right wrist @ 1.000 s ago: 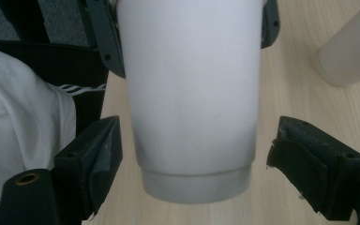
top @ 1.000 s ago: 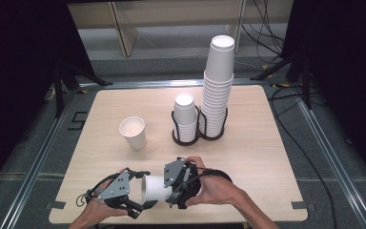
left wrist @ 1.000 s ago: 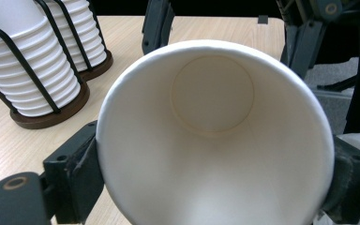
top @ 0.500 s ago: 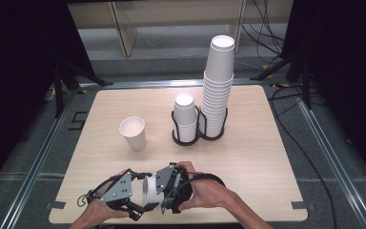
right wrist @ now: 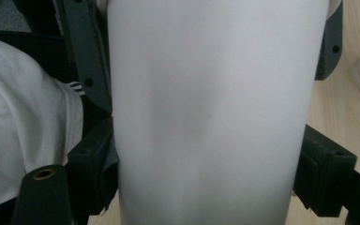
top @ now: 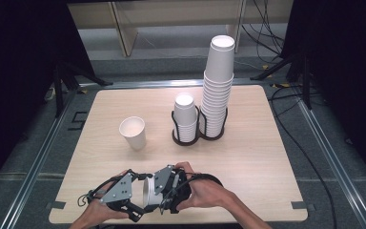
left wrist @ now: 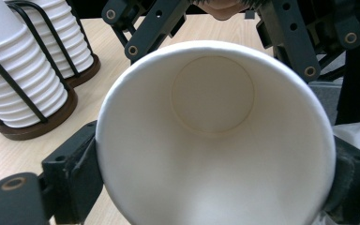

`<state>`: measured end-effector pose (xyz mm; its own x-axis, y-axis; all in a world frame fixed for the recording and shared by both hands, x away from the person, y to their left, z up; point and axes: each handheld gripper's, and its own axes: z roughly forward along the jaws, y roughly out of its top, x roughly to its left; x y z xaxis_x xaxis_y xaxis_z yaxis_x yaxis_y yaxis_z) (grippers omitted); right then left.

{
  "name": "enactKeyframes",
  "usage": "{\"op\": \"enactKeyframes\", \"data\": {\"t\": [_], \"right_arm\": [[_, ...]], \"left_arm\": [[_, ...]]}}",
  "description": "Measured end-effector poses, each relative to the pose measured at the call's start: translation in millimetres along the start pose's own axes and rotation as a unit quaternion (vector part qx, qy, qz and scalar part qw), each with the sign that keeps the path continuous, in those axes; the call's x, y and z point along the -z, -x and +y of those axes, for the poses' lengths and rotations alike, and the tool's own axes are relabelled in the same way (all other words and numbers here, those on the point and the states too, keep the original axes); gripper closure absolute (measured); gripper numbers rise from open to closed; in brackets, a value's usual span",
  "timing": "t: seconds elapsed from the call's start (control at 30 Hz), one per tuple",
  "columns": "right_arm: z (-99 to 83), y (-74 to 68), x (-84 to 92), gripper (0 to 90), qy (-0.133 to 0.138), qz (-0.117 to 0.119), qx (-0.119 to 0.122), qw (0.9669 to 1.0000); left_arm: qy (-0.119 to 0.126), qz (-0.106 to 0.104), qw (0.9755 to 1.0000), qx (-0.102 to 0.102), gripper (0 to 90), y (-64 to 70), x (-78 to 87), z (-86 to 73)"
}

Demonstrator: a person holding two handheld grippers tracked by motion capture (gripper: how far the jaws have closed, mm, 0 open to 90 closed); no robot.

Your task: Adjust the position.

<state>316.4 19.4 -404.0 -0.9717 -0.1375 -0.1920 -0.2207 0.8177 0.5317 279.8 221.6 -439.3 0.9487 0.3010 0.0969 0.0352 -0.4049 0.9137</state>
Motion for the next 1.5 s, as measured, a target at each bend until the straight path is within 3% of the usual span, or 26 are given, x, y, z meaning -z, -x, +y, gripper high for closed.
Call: {"op": "enactKeyframes", "data": {"t": [0.2,0.3,0.37,0.4,0.47,0.5,0.57,0.6,0.63,0.67,0.8,0.93,0.97,1.0,1.03,1.1,1.37,1.5], "right_arm": [[-2.9,-0.4,2.3,22.2,0.007,-0.006,-0.009,0.9999],[-5.8,-0.7,3.5,22.4,0.017,-0.002,-0.019,0.9997],[-8.4,0.7,5.2,22.5,0.021,-0.001,-0.018,0.9996],[-9.1,0.1,5.7,22.5,0.026,0.002,-0.026,0.9993],[-11.4,0.1,7.7,22.5,0.035,0.007,-0.037,0.9987],[-12.4,0.0,8.6,22.6,0.037,0.008,-0.042,0.9984],[-16.1,1.7,11.5,22.3,0.039,0.002,-0.049,0.9981],[-19.1,3.2,12.4,22.3,0.038,-0.008,-0.054,0.9978],[-21.7,4.6,13.8,22.2,0.040,-0.014,-0.060,0.9973],[-25.8,7.0,15.7,22.1,0.048,-0.018,-0.068,0.9964],[-41.2,11.8,22.2,21.8,0.100,-0.031,-0.105,0.9890],[-50.3,13.9,30.0,21.5,0.166,-0.059,-0.135,0.9750],[-51.4,14.4,31.1,21.4,0.177,-0.065,-0.141,0.9720],[-52.7,15.1,32.2,21.4,0.190,-0.075,-0.145,0.9682],[-54.4,16.1,33.1,21.4,0.199,-0.079,-0.151,0.9651],[-56.7,16.9,33.2,21.3,0.209,-0.086,-0.161,0.9606],[-56.0,12.6,22.0,21.2,0.209,-0.087,-0.158,0.9613],[-53.3,10.0,17.7,21.2,0.212,-0.090,-0.154,0.9609]], "left_arm": [[0.032,-0.005,0.9990,0.031,9.6,-4.3,2.9,-3.5],[0.046,-0.009,0.9982,0.037,9.7,-4.7,1.8,-3.4],[0.036,-0.003,0.9989,0.031,9.9,-5.2,4.9,-2.2],[0.049,-0.005,0.9982,0.034,10.0,-5.5,4.1,-2.3],[0.041,0.002,0.9987,0.029,10.3,-6.9,7.3,-1.8],[0.058,0.001,0.9974,0.041,10.3,-6.3,6.5,-2.3],[0.063,0.013,0.9969,0.044,11.3,-7.5,10.8,-2.3],[0.066,0.017,0.9966,0.046,16.3,-8.6,13.0,-2.6],[0.077,0.020,0.9953,0.055,15.1,-10.1,15.6,-3.1],[0.097,0.021,0.9927,0.068,12.3,-11.8,16.8,-3.8],[0.110,0.030,0.9888,0.097,14.5,-17.1,23.2,-5.7],[0.126,0.037,0.9845,0.116,14.5,-18.4,20.9,-6.9],[0.133,0.036,0.9833,0.119,14.5,-18.4,20.1,-7.2],[0.125,0.042,0.9837,0.122,14.5,-17.8,22.5,-6.7],[0.139,0.041,0.9815,0.125,14.5,-18.3,21.2,-7.0],[0.132,0.053,0.9812,0.130,14.5,-18.1,22.6,-6.4],[0.127,0.076,0.9772,0.153,14.4,-18.7,19.2,-7.3],[0.124,0.074,0.9773,0.155,14.4,-18.6,16.9,-6.9]]}}
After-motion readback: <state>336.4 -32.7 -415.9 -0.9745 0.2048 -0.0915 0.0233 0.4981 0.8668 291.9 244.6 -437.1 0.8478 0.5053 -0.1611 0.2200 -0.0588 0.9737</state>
